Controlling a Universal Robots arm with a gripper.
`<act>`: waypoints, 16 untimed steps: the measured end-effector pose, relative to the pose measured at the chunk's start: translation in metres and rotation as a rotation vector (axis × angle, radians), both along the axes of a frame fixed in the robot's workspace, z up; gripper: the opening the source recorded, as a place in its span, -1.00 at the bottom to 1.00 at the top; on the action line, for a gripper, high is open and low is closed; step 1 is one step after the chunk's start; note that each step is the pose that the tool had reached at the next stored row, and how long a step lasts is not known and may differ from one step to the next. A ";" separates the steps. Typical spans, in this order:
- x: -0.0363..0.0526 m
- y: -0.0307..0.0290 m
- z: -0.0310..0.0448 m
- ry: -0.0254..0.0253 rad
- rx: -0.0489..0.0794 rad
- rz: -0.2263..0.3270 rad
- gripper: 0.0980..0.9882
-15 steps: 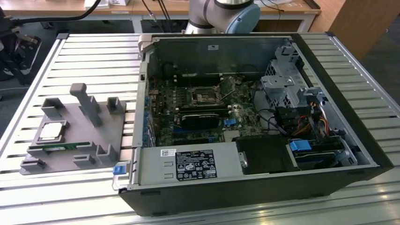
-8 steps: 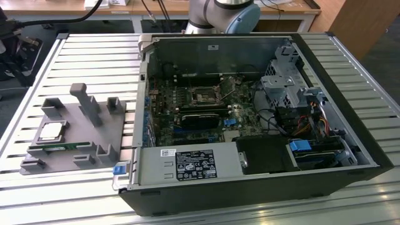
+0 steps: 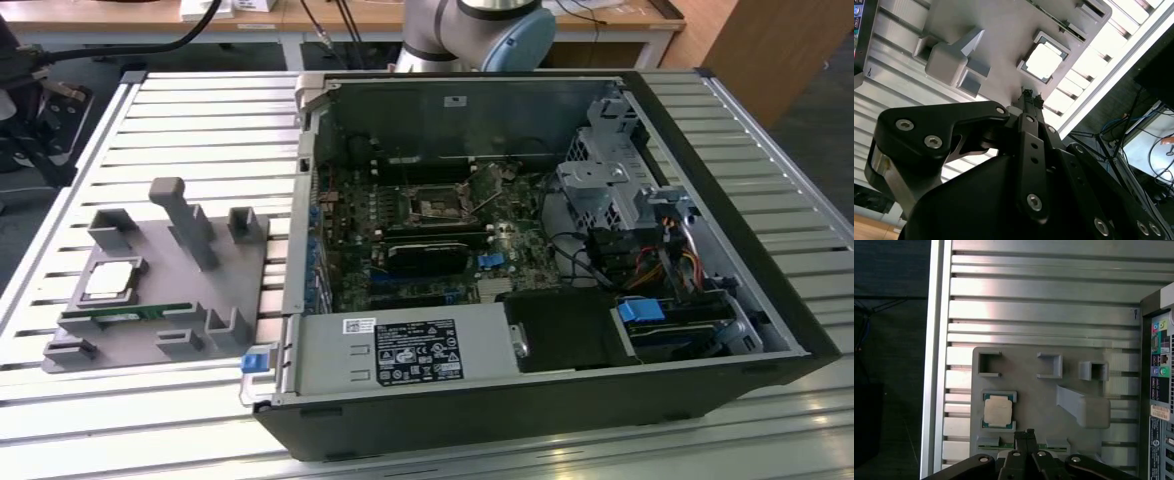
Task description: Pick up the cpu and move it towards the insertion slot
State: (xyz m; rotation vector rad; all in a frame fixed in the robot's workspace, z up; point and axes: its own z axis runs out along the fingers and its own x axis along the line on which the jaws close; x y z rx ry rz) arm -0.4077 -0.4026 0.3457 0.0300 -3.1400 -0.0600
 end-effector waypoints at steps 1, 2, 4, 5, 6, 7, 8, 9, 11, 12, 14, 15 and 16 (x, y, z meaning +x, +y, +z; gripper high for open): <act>0.0000 0.0000 -0.0002 0.0000 0.000 0.000 -0.98; 0.0000 0.0000 -0.0004 0.0000 0.000 0.000 -0.98; 0.0000 0.0000 -0.0008 0.0001 0.000 0.000 -0.98; 0.0000 0.0000 -0.0011 0.0000 0.000 0.000 -0.98; 0.0000 0.0000 -0.0013 0.0000 0.000 0.000 -0.98; 0.0000 0.0000 -0.0015 0.0000 0.000 0.000 -0.98; 0.0000 0.0000 -0.0017 0.0000 0.000 0.000 -0.98; 0.0000 0.0000 -0.0019 0.0001 0.000 0.000 -0.98; 0.0000 0.0000 -0.0022 0.0001 0.000 0.000 -0.98; 0.0000 0.0000 -0.0025 0.0000 0.000 0.000 -0.98; -0.0001 0.0000 -0.0030 0.0000 0.000 0.000 -0.98; -0.0001 0.0000 -0.0035 -0.0001 0.000 0.000 -0.98; -0.0004 0.0000 -0.0040 -0.0001 0.000 0.000 -0.98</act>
